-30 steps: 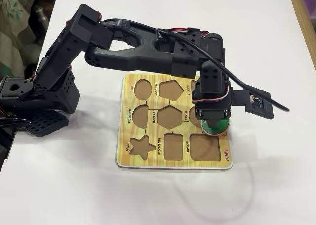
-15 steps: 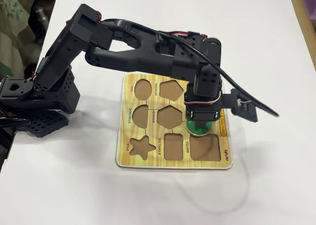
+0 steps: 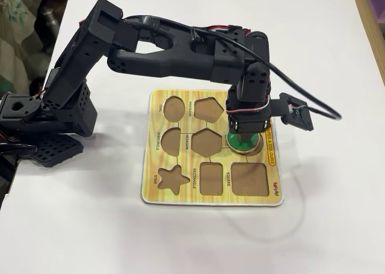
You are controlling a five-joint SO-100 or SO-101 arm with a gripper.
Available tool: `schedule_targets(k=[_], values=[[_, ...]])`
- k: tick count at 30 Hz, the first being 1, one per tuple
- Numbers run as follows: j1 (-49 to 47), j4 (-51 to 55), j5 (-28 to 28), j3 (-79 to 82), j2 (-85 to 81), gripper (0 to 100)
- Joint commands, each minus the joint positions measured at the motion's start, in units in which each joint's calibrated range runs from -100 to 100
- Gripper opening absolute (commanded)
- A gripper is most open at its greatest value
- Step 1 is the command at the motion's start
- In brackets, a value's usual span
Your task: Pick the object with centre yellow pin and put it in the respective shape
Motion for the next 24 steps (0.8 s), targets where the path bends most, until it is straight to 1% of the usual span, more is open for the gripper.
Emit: schedule_targets(k=[1,13,17,24], values=[[-0.9,-0.6,-0.3,-0.6,-4.7,1],[0.2,-0.7,-0.3,-1.6,-4.3,1],[0.1,-4.5,-0.3,-1.6,-4.3,1],[0.1,-4.9,-0.2,-1.6,-4.3,1]])
